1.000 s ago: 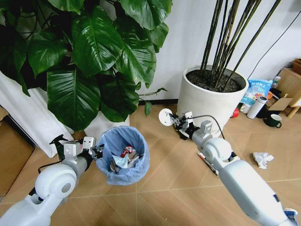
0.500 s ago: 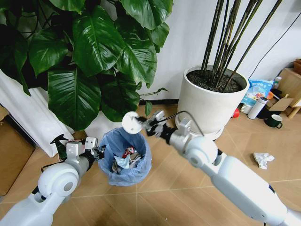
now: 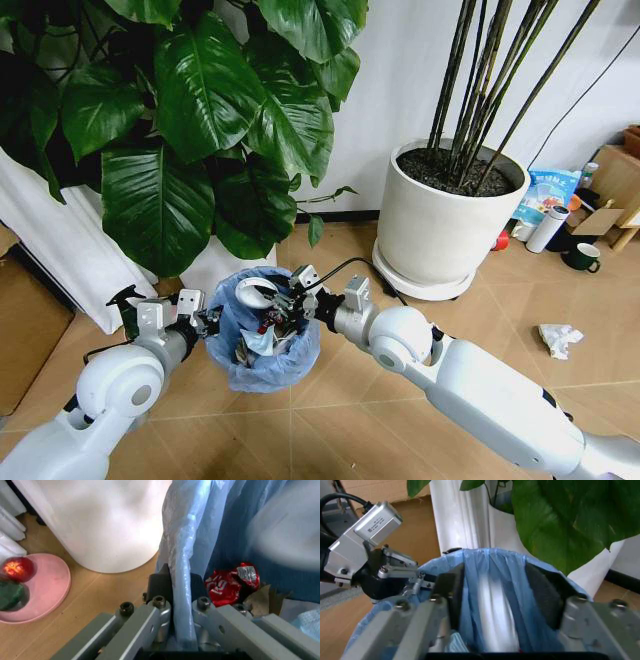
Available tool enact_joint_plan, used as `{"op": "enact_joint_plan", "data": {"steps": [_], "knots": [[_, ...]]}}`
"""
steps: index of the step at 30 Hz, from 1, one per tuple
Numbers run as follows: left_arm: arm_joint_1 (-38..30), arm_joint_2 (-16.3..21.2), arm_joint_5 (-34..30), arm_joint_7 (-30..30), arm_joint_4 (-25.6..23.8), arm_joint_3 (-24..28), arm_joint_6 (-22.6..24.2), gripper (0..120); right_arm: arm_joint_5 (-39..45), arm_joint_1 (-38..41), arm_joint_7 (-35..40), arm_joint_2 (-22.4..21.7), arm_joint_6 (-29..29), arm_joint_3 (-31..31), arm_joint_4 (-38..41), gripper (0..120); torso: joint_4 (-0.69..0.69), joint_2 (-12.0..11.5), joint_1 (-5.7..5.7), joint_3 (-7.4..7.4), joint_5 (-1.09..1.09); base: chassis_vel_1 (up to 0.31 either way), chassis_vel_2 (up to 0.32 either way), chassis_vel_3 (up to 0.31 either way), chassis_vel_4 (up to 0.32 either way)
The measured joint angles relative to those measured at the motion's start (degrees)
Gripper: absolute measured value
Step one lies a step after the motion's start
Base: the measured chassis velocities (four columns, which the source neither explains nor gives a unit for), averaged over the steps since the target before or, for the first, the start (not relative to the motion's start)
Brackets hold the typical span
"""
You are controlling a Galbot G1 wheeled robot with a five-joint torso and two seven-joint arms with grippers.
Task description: Pick up the trash bin and place the garbage on the floor into it.
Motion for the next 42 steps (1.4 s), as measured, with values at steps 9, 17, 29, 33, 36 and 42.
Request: {"op": "enact_joint_plan", "data": {"steps": [9, 17, 29, 33, 36, 42], "knots": [[-0.1, -0.1, 0.1, 0.0, -0.1, 0.0, -0.2, 0, 0.1, 0.0, 0.2, -0.1, 0.3, 0.6, 0.2, 79, 0.00, 0.0, 0.00, 0.00, 0.00, 0.000, 0.000, 0.000, 0.000], [0.4, -0.5, 0.6, 0.0, -0.2, -0.7, -0.2, 0, 0.5, -2.8, 3.1, -0.9, -0.5, 8.0, 1.9, 100, 0.00, 0.0, 0.00, 0.00, 0.01, 0.000, 0.000, 0.000, 0.000], [1.4, -1.5, 2.7, 0.7, -0.8, -1.0, -0.4, 0, -4.5, -17.4, 4.2, -4.4, -2.1, 25.7, 4.7, 100, -0.01, 0.0, 0.00, 0.00, 0.02, 0.000, 0.000, 0.000, 0.000], [1.6, -1.8, 4.0, 1.2, -1.1, -1.2, -0.5, 0, -8.2, -26.0, 3.4, -4.4, -2.0, 34.9, 6.5, 100, 0.00, 0.0, 0.00, -0.01, 0.02, 0.000, 0.000, 0.000, 0.000], [1.9, -1.9, 5.1, 1.4, -1.3, -1.3, -0.6, 0, -9.6, -31.3, 3.2, -3.9, -2.0, 39.6, 7.3, 100, -0.01, 0.0, 0.00, 0.00, 0.01, 0.000, 0.000, 0.000, 0.000], [3.0, -2.3, 8.0, 2.2, -1.5, -1.5, -1.1, 0, -12.1, -40.2, 3.3, -2.1, -1.1, 45.5, 8.6, 100, 0.00, 0.0, 0.00, 0.00, 0.01, 0.000, 0.000, 0.000, 0.000]]}}
